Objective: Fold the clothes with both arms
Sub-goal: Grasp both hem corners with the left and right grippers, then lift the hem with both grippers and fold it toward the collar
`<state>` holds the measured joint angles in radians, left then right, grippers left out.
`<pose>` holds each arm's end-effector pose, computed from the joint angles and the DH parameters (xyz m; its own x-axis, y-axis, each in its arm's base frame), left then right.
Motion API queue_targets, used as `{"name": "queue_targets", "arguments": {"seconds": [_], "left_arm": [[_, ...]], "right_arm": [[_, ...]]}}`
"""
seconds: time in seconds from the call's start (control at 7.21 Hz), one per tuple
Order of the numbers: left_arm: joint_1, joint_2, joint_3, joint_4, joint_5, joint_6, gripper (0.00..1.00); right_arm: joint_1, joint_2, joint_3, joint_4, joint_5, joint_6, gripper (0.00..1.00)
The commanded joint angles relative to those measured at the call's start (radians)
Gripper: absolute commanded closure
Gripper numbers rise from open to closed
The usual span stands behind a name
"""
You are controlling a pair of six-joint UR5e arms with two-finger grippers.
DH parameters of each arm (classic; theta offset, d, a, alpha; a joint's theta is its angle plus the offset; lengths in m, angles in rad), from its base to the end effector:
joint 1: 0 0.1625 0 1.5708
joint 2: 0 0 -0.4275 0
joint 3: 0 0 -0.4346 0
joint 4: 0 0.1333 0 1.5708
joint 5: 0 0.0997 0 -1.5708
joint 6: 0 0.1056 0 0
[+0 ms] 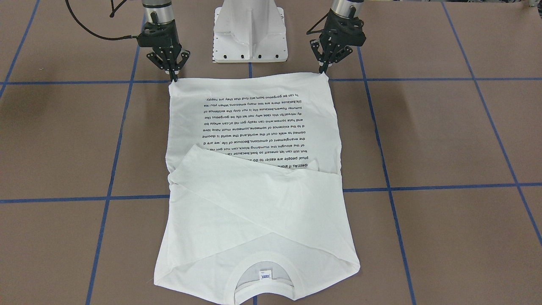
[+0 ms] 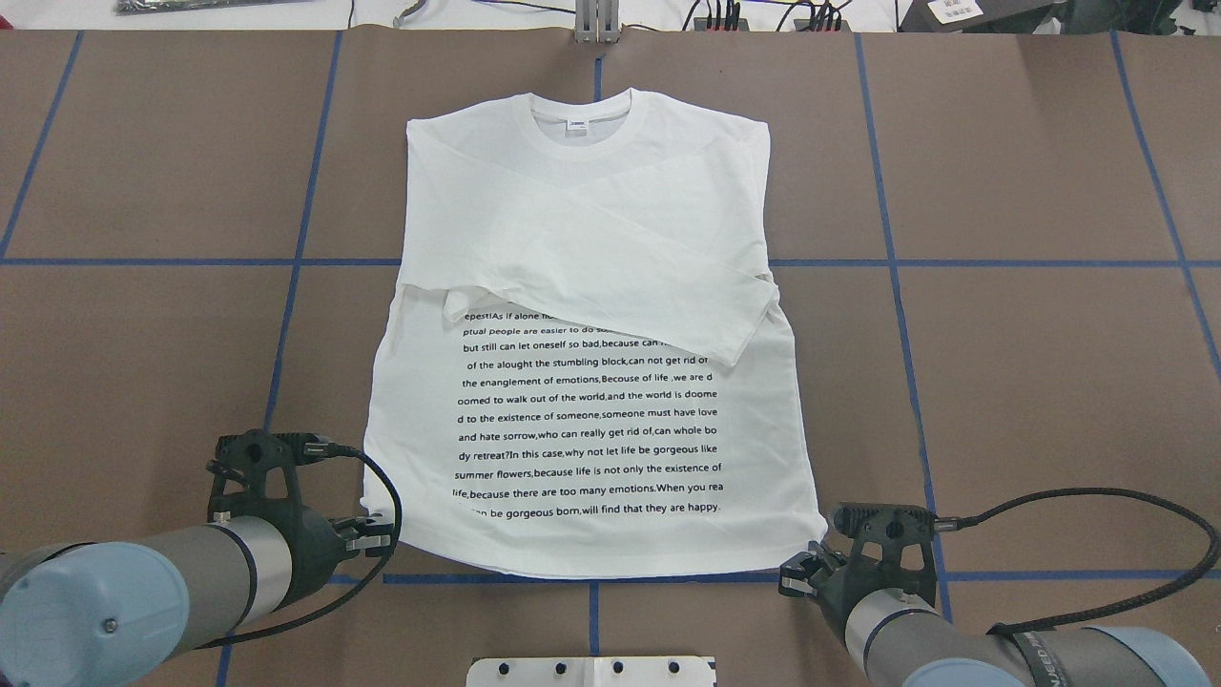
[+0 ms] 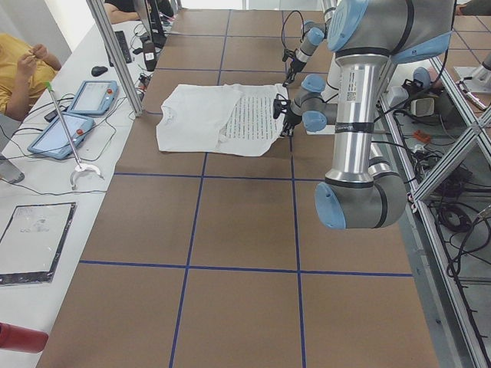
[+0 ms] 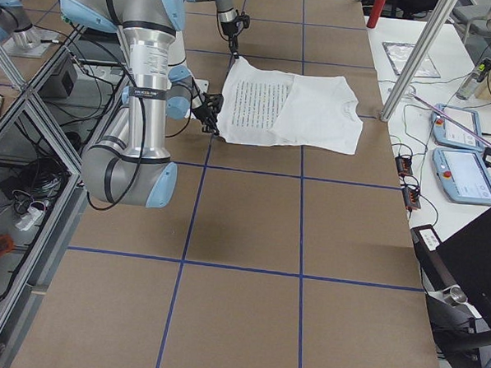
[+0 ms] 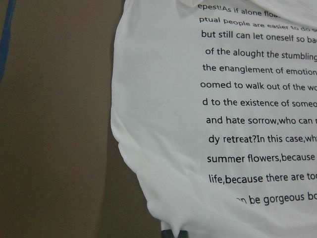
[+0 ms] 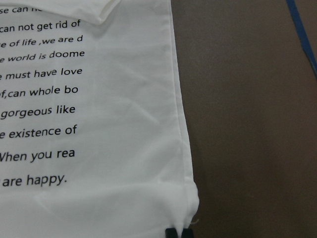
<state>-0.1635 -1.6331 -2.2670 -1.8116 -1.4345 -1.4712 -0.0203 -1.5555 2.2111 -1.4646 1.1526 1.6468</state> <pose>0.4535 -0.2245 0.2630 0.5583 0.0077 -0.8296 0.2196 0.9629 0.1568 -0.4933 -0.1662 0.3260 0.7015 0.0552 0.7105 -0.3159 0.9178 0.2406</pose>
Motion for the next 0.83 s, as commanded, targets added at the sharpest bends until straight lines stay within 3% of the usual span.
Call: {"name": "queue_targets", "arguments": {"seconds": [0.0,0.28,0.42,0.69], "left_arm": [[0.002,-0.002,-0.203,0.190,-0.080,0.002,1.00],[-0.002,-0.033,-0.420,0.412,-0.192,0.003,1.00],[-0.030,-0.094,-0.427,0.478,-0.234,0.006,1.00],[-0.146,-0.253,-0.259,0.534,-0.239,0.124,1.00]], "right_arm": [[0.003,-0.005,0.207,-0.212,0.082,0.001,1.00],[0.048,0.035,0.463,-0.546,0.204,-0.002,1.00],[0.136,0.152,0.466,-0.669,0.298,-0.024,1.00],[0.280,0.435,0.332,-0.816,0.334,-0.152,1.00]]}}
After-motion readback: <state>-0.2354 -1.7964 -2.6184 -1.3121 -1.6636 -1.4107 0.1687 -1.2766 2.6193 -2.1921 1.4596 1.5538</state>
